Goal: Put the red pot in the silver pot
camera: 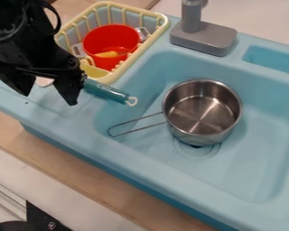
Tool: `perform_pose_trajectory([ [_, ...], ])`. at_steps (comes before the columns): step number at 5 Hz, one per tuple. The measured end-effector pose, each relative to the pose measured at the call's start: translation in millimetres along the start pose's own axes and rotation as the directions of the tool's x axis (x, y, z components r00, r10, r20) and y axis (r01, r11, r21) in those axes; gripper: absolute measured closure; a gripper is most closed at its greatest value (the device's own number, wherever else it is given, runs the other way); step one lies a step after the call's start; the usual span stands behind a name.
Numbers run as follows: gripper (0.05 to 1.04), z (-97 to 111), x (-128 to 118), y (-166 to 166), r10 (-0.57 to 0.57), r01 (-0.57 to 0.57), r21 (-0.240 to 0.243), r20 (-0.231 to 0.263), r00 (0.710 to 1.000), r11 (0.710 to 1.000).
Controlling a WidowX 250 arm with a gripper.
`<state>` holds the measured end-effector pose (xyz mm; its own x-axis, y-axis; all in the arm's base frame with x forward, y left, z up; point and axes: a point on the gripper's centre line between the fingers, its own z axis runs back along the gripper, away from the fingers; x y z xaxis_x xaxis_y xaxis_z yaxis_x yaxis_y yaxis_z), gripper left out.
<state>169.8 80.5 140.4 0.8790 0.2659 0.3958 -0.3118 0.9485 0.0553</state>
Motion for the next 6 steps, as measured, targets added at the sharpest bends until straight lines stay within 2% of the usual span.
perform_pose_trajectory([
  [1, 0.083, -1.5, -3.5, -0.5, 0.0, 0.0, -0.002, -0.015, 1.0, 1.0],
  [2, 0.083, 10.2, -2.0, 0.6, -0.06, 0.059, -0.009, -0.072, 0.996, 0.998],
  [3, 0.083, 16.7, 3.5, 2.1, -0.111, 0.109, -0.02, -0.12, 0.987, 0.994],
  [4, 0.083, 27.9, 18.9, 5.4, -0.199, 0.197, -0.031, -0.141, 0.97, 0.98],
  [5, 0.083, 20.9, 39.2, 4.5, -0.321, 0.319, -0.039, -0.169, 0.932, 0.947],
  [6, 0.083, 6.6, 66.0, 1.9, -0.465, 0.454, -0.101, -0.163, 0.87, 0.885],
])
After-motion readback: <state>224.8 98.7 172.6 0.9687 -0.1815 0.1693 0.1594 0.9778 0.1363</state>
